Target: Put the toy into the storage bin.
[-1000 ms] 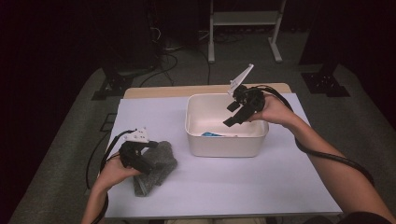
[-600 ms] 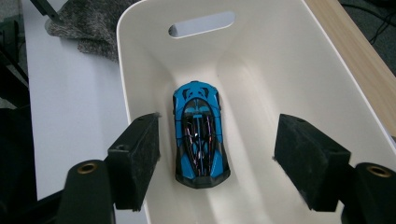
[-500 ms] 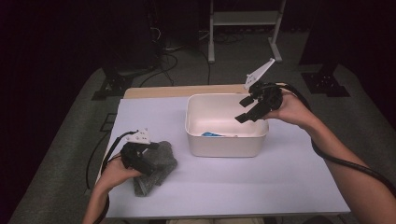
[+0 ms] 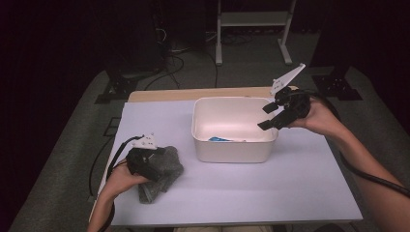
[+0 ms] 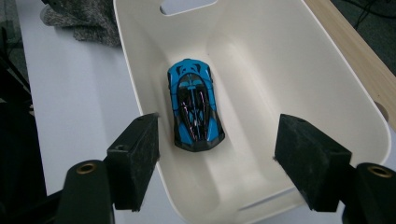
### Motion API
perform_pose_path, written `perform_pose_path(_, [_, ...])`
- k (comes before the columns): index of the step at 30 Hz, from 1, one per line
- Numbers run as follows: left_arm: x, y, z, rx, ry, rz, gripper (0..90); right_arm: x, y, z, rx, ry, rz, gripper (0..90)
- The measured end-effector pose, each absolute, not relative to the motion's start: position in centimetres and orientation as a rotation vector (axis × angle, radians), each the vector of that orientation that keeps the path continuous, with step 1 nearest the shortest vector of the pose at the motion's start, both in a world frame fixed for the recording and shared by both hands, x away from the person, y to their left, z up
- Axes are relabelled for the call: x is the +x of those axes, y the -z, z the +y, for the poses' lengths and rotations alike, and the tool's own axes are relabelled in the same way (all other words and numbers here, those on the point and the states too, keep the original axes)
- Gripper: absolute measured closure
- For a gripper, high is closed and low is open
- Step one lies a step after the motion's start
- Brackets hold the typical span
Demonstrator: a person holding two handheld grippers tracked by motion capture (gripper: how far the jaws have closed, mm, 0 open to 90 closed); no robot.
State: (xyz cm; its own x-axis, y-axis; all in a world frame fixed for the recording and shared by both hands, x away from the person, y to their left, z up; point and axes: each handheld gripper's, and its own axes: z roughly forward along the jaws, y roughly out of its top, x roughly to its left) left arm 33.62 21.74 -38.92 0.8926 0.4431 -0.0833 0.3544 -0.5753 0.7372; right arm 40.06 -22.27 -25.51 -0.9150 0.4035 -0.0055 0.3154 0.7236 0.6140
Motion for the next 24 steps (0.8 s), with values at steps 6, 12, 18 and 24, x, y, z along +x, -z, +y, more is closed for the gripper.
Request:
perform_pose_path(6, [33.7, 39.1, 21.8, 2.232, -0.148, 0.578, 6.5, 39.4, 25.6, -23.5, 0.604, -0.965, 2.767, 28.9])
perform_pose_path(12, [33.7, 39.1, 21.8, 2.232, -0.150, 0.582, 6.4, 38.6, 26.0, -24.8, 0.632, -0.982, 2.760, 28.6])
perform_pose_path(18, [33.7, 39.2, 21.7, 2.239, -0.144, 0.574, 6.4, 37.8, 27.0, -26.1, 0.656, -0.986, 2.759, 28.1])
perform_pose_path(24, [33.7, 39.3, 21.7, 2.237, -0.145, 0.582, 6.4, 37.1, 28.0, -27.2, 0.695, -0.998, 2.757, 27.2])
